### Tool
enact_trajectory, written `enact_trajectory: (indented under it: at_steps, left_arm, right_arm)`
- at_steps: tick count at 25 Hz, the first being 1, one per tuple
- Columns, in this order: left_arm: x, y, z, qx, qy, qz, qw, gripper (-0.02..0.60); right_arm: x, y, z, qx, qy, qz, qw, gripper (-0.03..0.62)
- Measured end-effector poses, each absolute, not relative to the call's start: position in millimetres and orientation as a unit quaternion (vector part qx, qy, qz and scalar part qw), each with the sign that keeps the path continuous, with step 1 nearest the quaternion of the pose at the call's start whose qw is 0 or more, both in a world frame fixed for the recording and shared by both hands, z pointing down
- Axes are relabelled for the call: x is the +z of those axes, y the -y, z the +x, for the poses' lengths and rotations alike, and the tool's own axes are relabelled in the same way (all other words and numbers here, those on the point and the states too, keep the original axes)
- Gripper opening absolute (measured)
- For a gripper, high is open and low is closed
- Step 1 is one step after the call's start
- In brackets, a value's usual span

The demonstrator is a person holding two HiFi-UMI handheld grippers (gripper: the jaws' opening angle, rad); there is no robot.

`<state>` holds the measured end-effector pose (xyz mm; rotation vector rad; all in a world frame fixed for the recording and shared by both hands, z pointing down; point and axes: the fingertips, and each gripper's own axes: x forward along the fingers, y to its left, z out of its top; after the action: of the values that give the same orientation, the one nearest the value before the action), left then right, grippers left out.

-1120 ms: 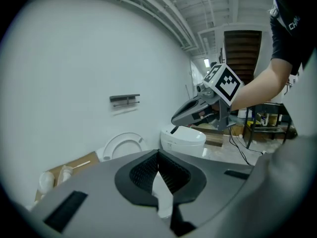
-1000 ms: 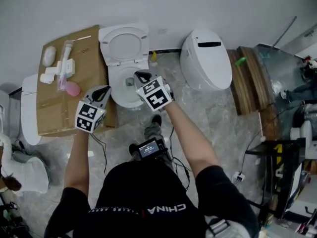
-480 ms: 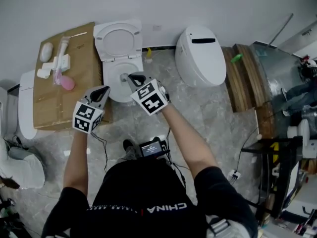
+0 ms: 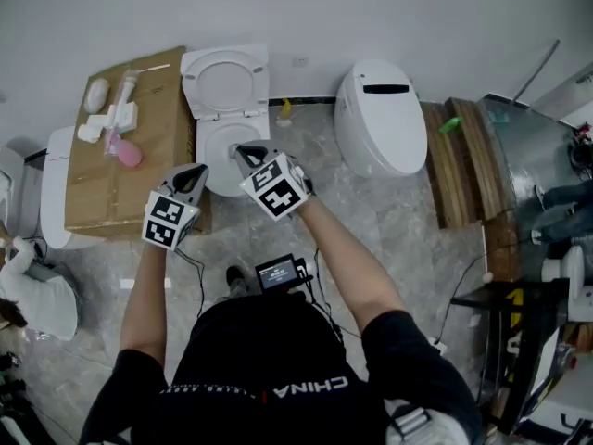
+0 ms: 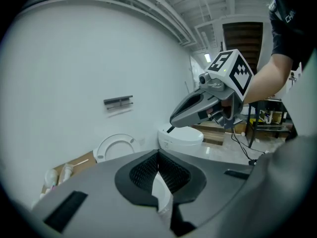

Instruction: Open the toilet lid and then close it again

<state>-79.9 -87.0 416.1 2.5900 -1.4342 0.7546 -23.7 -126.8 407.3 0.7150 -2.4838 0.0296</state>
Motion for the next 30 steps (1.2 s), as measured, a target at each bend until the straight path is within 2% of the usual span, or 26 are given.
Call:
enact_trajectory:
  at_steps: [30]
  left_arm:
    - [417.0,98.6,-87.0,0.245,0.485,0.838,0.05,0.009]
  right_arm:
    - [416.8,134.4,-14.5,0.036,0.924,0.264,0.273,0.014]
